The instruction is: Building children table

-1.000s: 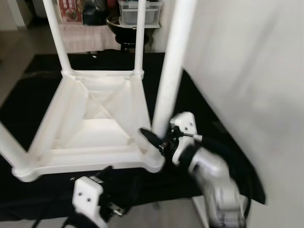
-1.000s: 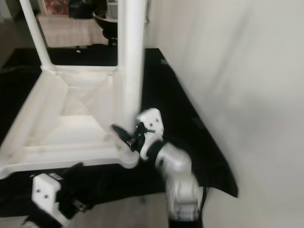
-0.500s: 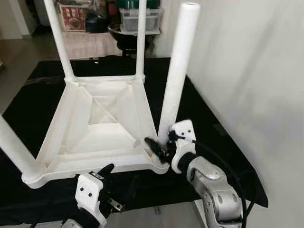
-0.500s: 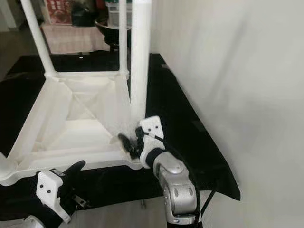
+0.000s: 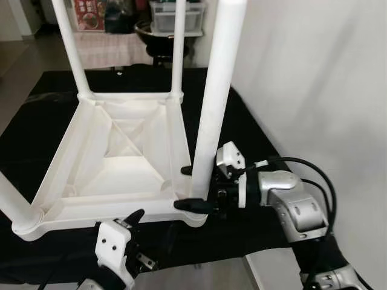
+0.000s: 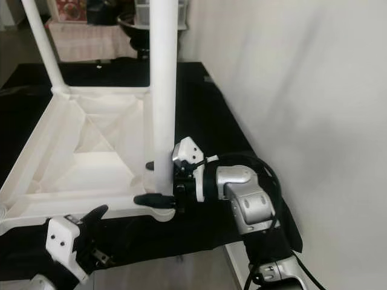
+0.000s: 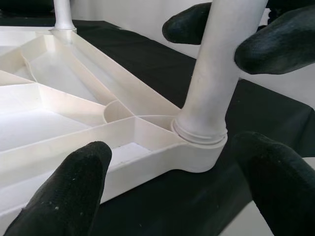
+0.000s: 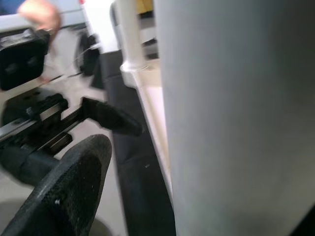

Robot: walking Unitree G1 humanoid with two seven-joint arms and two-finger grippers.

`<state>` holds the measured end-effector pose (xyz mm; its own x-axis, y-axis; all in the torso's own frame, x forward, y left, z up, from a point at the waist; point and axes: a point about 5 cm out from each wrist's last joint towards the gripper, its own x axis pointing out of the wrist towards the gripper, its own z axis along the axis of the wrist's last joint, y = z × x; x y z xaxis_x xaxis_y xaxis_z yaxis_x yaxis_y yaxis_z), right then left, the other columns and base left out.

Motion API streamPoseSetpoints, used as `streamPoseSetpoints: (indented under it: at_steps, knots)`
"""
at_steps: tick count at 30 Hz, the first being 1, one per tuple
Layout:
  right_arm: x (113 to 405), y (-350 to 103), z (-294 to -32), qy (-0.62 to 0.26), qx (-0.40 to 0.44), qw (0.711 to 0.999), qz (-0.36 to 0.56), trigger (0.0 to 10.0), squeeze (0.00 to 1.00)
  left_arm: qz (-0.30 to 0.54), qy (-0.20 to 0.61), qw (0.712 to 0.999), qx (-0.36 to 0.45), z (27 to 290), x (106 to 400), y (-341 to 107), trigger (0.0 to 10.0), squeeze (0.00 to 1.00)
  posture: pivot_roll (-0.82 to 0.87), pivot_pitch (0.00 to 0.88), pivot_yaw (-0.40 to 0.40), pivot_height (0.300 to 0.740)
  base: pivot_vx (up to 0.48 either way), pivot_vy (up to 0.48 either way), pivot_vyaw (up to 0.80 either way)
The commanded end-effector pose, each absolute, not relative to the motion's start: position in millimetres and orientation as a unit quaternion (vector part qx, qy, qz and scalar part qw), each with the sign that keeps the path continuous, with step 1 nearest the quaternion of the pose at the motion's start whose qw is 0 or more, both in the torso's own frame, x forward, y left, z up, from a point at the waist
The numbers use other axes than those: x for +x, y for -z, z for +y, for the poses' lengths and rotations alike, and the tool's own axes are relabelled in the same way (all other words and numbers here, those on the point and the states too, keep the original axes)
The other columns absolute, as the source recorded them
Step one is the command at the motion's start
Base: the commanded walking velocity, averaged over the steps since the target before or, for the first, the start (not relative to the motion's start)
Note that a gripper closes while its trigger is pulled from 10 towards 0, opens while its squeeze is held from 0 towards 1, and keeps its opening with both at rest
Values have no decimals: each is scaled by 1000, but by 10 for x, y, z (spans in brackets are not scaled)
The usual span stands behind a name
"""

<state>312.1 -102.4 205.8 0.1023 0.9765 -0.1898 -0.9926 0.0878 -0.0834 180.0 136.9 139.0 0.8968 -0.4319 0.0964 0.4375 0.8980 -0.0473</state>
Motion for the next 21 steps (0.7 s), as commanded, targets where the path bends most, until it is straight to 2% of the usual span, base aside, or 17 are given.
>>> streamPoseSetpoints:
  at_steps: [1, 4, 5, 6, 9, 15, 20, 21]
  knots:
    - [3110, -2036, -977, -700, -92, 707, 49, 10000, 0, -44, 224, 973, -35, 1341, 1764, -1416, 10000, 0, 100, 137, -95, 740, 0, 0, 0]
    - [3134, -2036, -982, -704, -91, 703, 49, 10000, 0, -44, 224, 973, -35, 1340, 1756, -1418, 10000, 0, 101, 138, -94, 740, 0, 0, 0]
    - [3161, -2029, -983, -704, -91, 702, 50, 1961, 0, -44, 223, 973, -35, 1338, 1746, -1421, 10000, 0, 101, 144, -93, 740, 0, 0, 0]
    - [3186, -2018, -989, -708, -91, 698, 51, 0, 0, -43, 223, 973, -35, 1336, 1737, -1423, 10000, 0, 99, 150, -93, 740, 0, 0, 0]
    - [3227, -1977, -1001, -715, -82, 692, 54, 0, 0, -42, 224, 973, -37, 1328, 1726, -1421, 10000, 0, 83, 149, -95, 740, 0, 0, 0]
    - [3231, -1942, -1038, -708, -68, 702, 49, 0, 0, -41, 225, 973, -38, 1311, 1724, -1413, 10000, 0, 71, 147, -92, 740, 0, 0, 0]
    - [3202, -2016, -1151, -664, -54, 745, 23, 0, 0, -41, 226, 972, -42, 1298, 1731, -1412, 10000, 0, 59, 142, -89, 740, 0, 0, 0]
    - [3202, -2016, -1151, -664, -54, 745, 23, 0, 0, -41, 226, 972, -42, 1298, 1731, -1412, 10000, 0, 59, 142, -89, 740, 0, 0, 0]
